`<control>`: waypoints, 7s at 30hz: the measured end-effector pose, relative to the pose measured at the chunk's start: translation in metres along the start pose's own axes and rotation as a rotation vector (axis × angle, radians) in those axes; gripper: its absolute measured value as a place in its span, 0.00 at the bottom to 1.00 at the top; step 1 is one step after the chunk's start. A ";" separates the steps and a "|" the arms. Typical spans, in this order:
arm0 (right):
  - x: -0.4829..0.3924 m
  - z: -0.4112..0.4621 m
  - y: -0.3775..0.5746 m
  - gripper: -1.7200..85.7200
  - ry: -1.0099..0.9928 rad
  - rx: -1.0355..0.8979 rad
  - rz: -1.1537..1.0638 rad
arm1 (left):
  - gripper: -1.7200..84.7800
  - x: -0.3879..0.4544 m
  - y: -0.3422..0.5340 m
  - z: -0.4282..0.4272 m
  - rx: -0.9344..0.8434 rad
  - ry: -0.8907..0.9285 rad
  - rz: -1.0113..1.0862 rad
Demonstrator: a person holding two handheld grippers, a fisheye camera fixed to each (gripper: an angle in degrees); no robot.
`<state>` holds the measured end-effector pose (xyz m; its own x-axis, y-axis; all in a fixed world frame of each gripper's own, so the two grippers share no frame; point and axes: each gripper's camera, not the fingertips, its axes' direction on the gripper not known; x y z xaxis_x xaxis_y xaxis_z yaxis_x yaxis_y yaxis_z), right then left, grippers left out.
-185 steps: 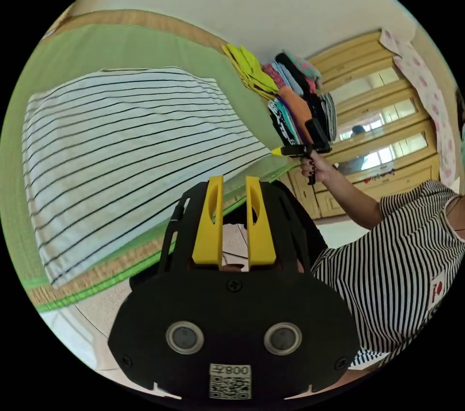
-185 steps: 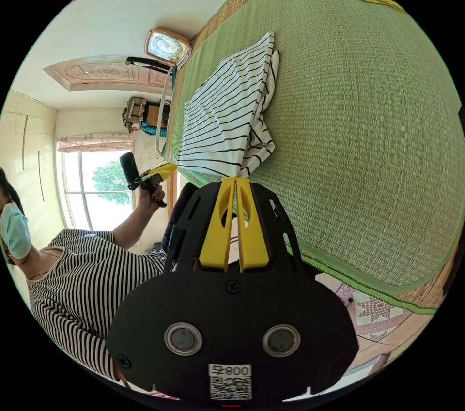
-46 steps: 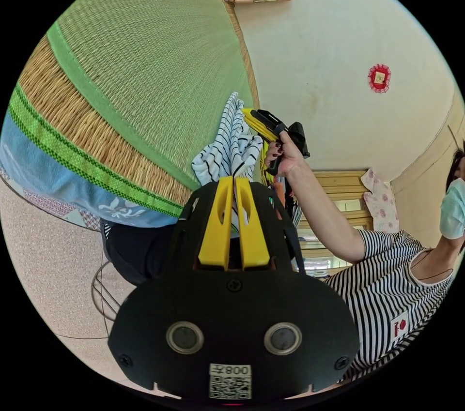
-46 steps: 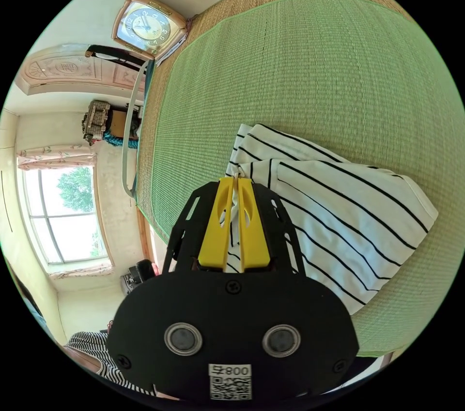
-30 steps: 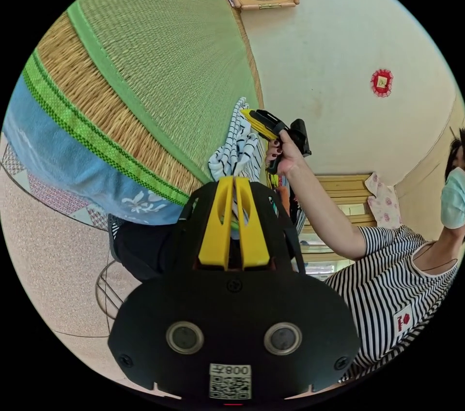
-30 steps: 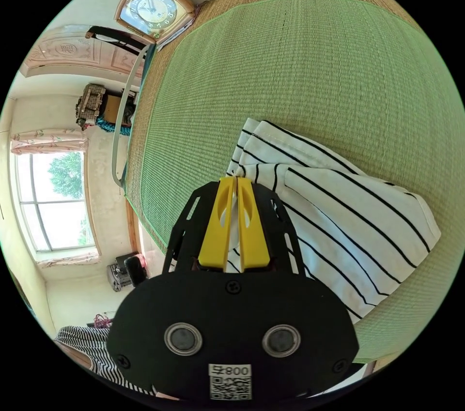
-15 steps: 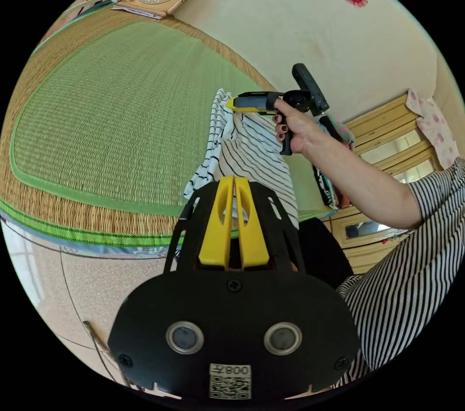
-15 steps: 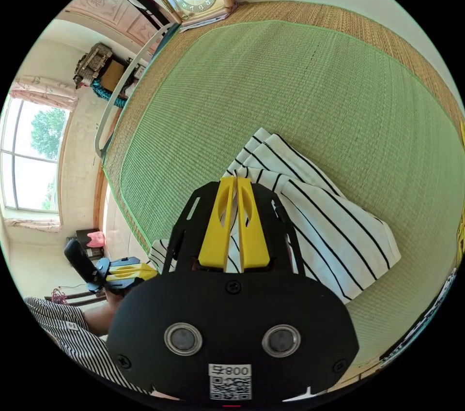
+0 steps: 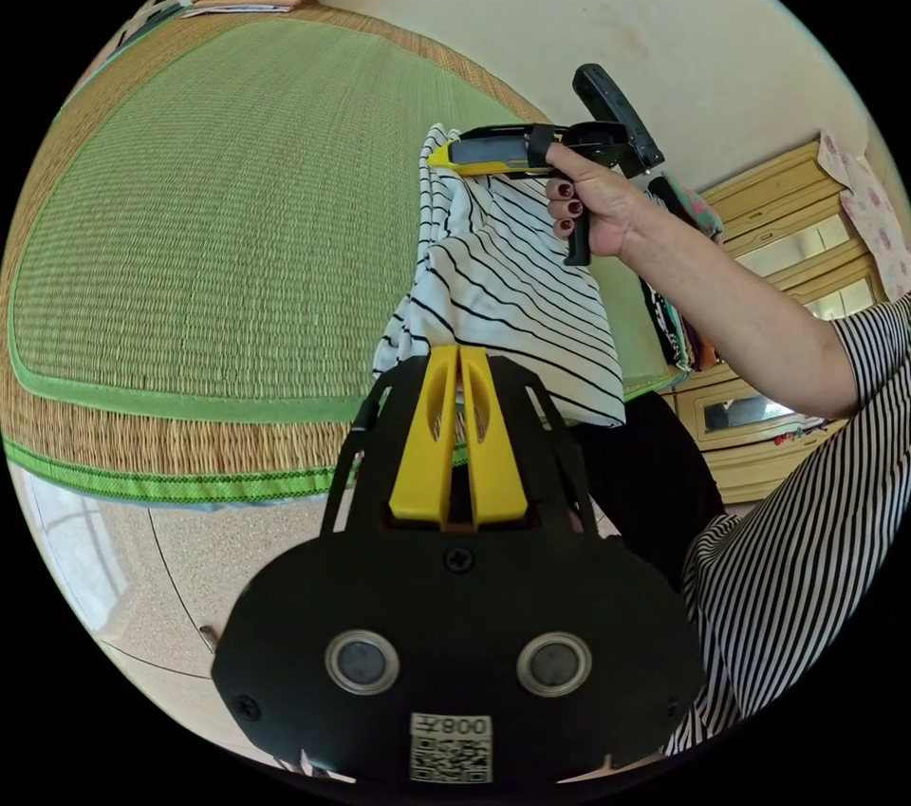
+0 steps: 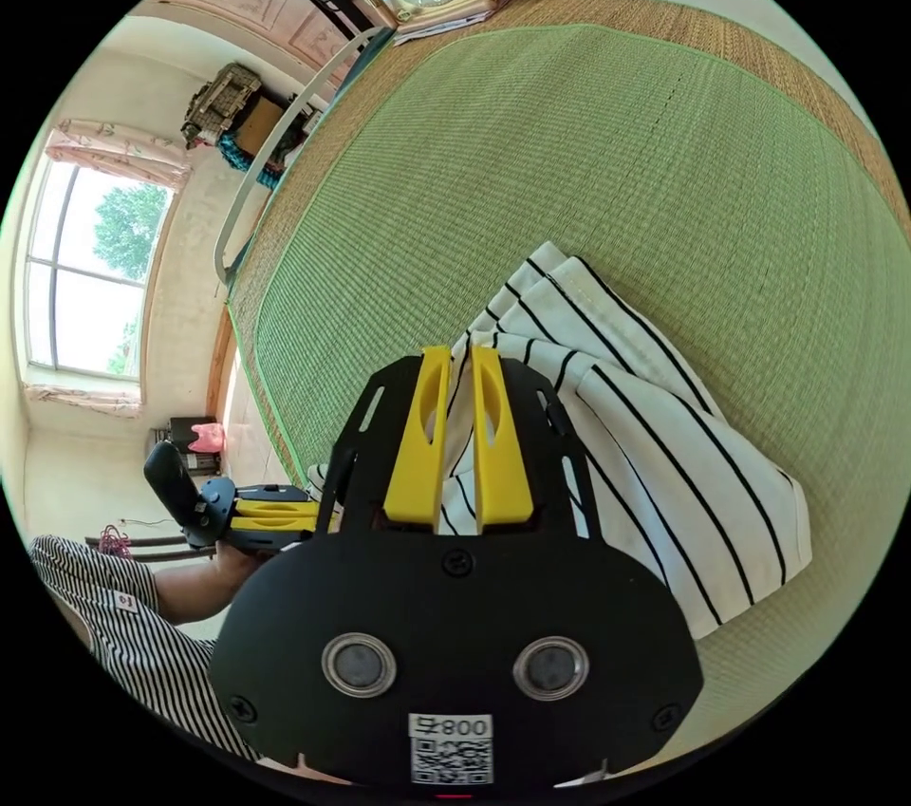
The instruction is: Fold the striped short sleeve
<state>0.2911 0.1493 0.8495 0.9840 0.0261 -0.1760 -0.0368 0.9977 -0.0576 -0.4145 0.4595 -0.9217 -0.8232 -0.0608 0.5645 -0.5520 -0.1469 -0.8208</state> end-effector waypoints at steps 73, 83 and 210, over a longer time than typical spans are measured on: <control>-0.073 -0.087 0.272 0.02 0.034 -0.128 -0.008 | 0.02 0.112 0.045 0.047 -0.067 -0.105 -0.020; -0.003 -0.157 0.322 0.03 -0.208 -0.031 0.181 | 0.02 0.168 0.045 0.107 -0.343 0.028 0.205; -0.295 -0.594 0.635 0.03 -0.674 0.674 0.266 | 0.06 0.239 -0.116 0.130 -0.038 0.870 -0.025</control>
<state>-0.1260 0.7375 0.2810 0.8588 0.0766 0.5065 -0.3706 0.7755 0.5111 -0.5298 0.3336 -0.6807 -0.6113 0.7202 0.3280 -0.5624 -0.1038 -0.8203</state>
